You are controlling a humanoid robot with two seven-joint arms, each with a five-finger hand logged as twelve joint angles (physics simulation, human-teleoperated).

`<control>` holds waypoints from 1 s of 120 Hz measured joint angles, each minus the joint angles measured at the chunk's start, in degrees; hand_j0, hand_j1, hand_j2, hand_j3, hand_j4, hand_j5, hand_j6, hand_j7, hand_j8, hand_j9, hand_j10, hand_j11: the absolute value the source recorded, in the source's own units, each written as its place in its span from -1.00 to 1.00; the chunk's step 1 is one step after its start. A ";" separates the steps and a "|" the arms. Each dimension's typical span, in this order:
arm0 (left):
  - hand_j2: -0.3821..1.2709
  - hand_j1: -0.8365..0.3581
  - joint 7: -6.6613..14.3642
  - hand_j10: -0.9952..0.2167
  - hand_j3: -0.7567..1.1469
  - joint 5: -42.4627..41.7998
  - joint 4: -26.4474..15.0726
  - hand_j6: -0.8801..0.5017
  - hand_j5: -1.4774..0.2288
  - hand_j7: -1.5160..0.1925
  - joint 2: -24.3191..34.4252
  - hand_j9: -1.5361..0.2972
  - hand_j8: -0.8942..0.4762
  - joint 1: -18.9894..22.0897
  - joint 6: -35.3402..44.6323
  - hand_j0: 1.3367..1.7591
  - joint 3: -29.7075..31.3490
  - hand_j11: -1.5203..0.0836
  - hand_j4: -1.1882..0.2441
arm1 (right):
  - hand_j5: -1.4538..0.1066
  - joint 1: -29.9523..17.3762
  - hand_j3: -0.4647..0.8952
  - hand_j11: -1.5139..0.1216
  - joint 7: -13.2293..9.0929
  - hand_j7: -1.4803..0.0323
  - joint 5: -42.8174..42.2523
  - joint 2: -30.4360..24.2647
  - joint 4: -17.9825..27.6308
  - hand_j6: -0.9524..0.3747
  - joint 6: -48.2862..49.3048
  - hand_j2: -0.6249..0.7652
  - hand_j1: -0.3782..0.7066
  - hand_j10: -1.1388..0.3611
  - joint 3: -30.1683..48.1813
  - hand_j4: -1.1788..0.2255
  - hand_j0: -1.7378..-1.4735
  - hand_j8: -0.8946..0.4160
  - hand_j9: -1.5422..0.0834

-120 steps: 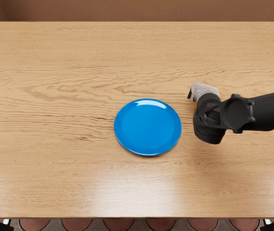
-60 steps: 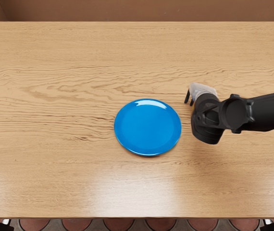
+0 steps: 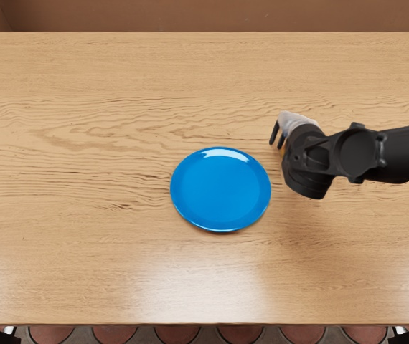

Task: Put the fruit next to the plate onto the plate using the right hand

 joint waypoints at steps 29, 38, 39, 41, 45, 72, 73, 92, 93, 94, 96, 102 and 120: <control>-0.54 0.98 0.00 0.64 -0.20 0.00 0.00 0.27 0.73 0.77 0.00 0.68 0.31 0.00 0.00 0.52 0.00 0.90 0.66 | -0.38 3.75 -0.32 -0.31 -1.48 -0.29 0.07 -0.12 0.06 -0.66 5.71 0.48 0.22 -0.22 3.70 -0.34 -0.38 -0.37 -0.28; -0.54 0.98 0.00 0.64 -0.20 0.00 0.00 0.27 0.73 0.77 0.00 0.68 0.31 0.00 0.00 0.52 0.00 0.90 0.66 | -0.39 4.21 -0.32 -0.31 -1.71 -0.30 0.14 0.09 0.27 -0.66 6.30 0.50 0.24 -0.21 5.05 -0.34 -0.39 -0.36 -0.29; -0.54 0.98 0.00 0.64 -0.20 0.00 0.00 0.27 0.73 0.77 0.00 0.68 0.31 0.00 0.00 0.52 0.00 0.90 0.66 | -0.39 4.31 -0.32 -0.31 -1.74 -0.30 0.15 0.10 0.32 -0.66 6.34 0.51 0.24 -0.21 5.18 -0.34 -0.39 -0.36 -0.29; -0.54 0.98 0.00 0.64 -0.20 0.00 0.00 0.27 0.73 0.77 0.00 0.68 0.31 0.00 0.00 0.52 0.00 0.90 0.66 | -0.40 4.54 -0.32 -0.31 -1.81 -0.30 0.16 0.12 0.51 -0.66 6.42 0.52 0.25 -0.21 5.42 -0.34 -0.39 -0.36 -0.29; -0.54 0.98 0.00 0.64 -0.20 0.00 0.00 0.27 0.73 0.77 0.00 0.68 0.31 0.00 0.00 0.52 0.00 0.90 0.66 | -0.40 5.06 -0.32 -0.31 -1.97 -0.30 0.17 0.16 0.97 -0.66 6.55 0.53 0.27 -0.20 5.82 -0.33 -0.39 -0.35 -0.29; -0.54 0.98 0.00 0.64 -0.20 0.00 0.00 0.27 0.73 0.77 0.00 0.68 0.31 0.00 0.00 0.52 0.00 0.90 0.66 | -0.43 7.25 -0.32 -0.33 -2.95 -0.31 0.26 1.50 4.28 -0.68 6.63 0.53 0.29 -0.17 7.78 -0.34 -0.39 -0.31 -0.31; -0.54 0.98 0.00 0.64 -0.20 0.00 0.00 0.27 0.73 0.77 0.00 0.68 0.31 0.00 0.00 0.52 0.00 0.90 0.66 | -0.43 7.29 -0.32 -0.33 -2.97 -0.31 0.27 1.59 4.39 -0.68 6.63 0.53 0.29 -0.17 7.81 -0.34 -0.39 -0.31 -0.31; -0.54 0.98 0.00 0.64 -0.20 0.00 0.00 0.27 0.73 0.77 0.00 0.68 0.31 0.00 0.00 0.52 0.00 0.90 0.66 | -0.45 7.74 -0.32 -0.34 -3.10 -0.32 0.29 2.74 5.84 -0.68 6.54 0.49 0.29 -0.15 9.26 -0.33 -0.39 -0.27 -0.32; -0.54 0.98 0.00 0.64 -0.20 0.00 0.00 0.27 0.73 0.77 0.00 0.68 0.31 0.00 0.00 0.52 0.00 0.90 0.66 | -0.45 7.76 -0.32 -0.34 -3.11 -0.32 0.28 2.78 5.96 -0.68 6.52 0.48 0.29 -0.15 9.31 -0.33 -0.39 -0.27 -0.32; -0.54 0.98 0.00 0.64 -0.20 0.00 0.00 0.27 0.73 0.77 0.00 0.68 0.31 0.00 0.00 0.52 0.00 0.90 0.66 | -0.45 7.77 -0.32 -0.34 -3.12 -0.32 0.27 2.82 6.09 -0.68 6.50 0.48 0.29 -0.15 9.37 -0.34 -0.39 -0.27 -0.32; -0.54 0.98 0.00 0.64 -0.20 0.00 0.00 0.27 0.73 0.77 0.00 0.68 0.31 0.00 0.00 0.52 0.00 0.90 0.66 | -0.45 7.82 -0.32 -0.34 -3.13 -0.32 0.27 2.88 6.37 -0.68 6.46 0.48 0.28 -0.15 9.56 -0.34 -0.39 -0.27 -0.32; -0.54 0.98 0.00 0.64 -0.20 0.00 0.00 0.27 0.73 0.77 0.00 0.68 0.31 0.00 0.00 0.52 0.00 0.90 0.66 | -0.45 7.95 -0.32 -0.34 -3.14 -0.32 0.24 2.99 7.10 -0.68 6.39 0.48 0.28 -0.16 10.12 -0.34 -0.39 -0.28 -0.32; -0.54 0.98 0.00 0.64 -0.20 0.00 0.00 0.27 0.73 0.77 0.00 0.68 0.31 0.00 0.00 0.52 0.00 0.90 0.66 | -0.43 7.87 -0.32 -0.35 -3.17 -0.33 0.08 3.13 8.62 -0.69 6.27 0.48 0.25 -0.19 10.71 -0.35 -0.38 -0.33 -0.31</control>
